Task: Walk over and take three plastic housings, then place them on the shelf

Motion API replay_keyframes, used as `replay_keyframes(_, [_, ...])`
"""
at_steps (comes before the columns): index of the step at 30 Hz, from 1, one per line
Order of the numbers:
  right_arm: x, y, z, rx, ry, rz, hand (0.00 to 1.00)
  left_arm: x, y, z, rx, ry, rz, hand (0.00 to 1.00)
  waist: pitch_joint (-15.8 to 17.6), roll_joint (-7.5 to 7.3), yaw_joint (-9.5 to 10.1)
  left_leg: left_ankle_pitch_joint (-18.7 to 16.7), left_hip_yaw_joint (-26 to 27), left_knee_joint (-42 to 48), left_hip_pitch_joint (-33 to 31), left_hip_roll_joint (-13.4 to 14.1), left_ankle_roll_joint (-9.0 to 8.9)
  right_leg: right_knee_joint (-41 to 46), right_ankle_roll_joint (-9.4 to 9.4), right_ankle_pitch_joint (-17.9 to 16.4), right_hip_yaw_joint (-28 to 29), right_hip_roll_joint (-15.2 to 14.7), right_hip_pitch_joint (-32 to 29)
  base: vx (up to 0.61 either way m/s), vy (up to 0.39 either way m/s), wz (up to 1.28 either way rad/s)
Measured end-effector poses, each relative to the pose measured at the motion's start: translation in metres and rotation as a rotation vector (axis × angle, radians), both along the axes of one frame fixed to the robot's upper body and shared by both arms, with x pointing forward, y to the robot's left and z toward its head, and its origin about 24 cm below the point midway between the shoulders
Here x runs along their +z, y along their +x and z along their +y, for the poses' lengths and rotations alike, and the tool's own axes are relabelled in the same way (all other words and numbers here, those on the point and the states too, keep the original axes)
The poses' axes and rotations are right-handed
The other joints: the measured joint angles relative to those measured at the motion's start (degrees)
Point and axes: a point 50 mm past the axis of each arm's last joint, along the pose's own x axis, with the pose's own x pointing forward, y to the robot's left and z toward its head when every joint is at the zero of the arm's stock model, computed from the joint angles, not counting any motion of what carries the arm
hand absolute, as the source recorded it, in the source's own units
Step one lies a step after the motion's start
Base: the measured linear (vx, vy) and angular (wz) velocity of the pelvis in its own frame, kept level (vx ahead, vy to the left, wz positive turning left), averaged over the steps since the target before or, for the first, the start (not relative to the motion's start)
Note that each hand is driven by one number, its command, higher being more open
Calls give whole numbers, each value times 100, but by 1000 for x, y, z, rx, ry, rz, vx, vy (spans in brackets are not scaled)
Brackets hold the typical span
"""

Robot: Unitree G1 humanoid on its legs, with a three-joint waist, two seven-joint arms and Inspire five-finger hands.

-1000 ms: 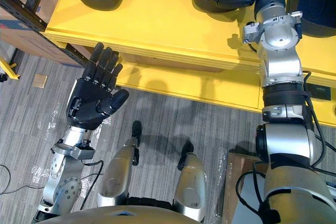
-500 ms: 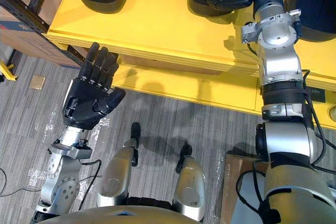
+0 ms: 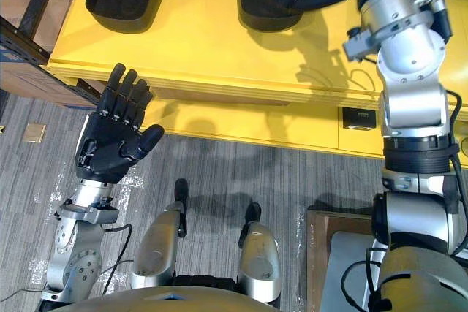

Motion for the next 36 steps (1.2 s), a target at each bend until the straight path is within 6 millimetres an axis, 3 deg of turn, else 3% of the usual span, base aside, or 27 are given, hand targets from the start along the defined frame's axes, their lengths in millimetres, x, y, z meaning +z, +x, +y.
replay_keyframes(5, [-38, 11, -4, -38, -147, 260, 100, -2, -1, 1, 0, 11, 8, 100, -12, -89, 29, -7, 5, 5, 3, -7, 25, -127, 10, 76, -18, 7, 78, 21, 0, 1])
replay_keyframes(9, [-47, 16, -13, -73, -150, 328, 100, -2, -2, 3, -6, 31, 14, 100, -38, -150, 43, -38, 4, 6, 102, -12, 33, -271, 34, 110, -37, 13, 257, 0, 0, 0])
replay_keyframes(13, [-55, 19, -23, -96, -138, 384, 100, -4, -2, 3, -18, 41, 21, 100, -172, -321, 73, -107, 10, 28, 91, -11, 7, -313, 37, 112, -39, 18, 267, 0, 0, 0])
replay_keyframes(24, [-55, 19, -46, -135, -191, 431, 100, -6, -2, 4, -32, 59, 19, 100, -216, -349, 171, -153, -5, 124, 64, -27, 45, -462, 66, 182, -85, 20, 376, 0, 2, 1])
replay_keyframes(36, [-65, 14, -31, -9, -296, 508, 100, -9, -2, 2, -70, 70, 40, 100, -451, -353, 222, -323, 12, 372, 15, -6, 41, -505, 69, 184, -55, 36, 438, 0, 0, 0])
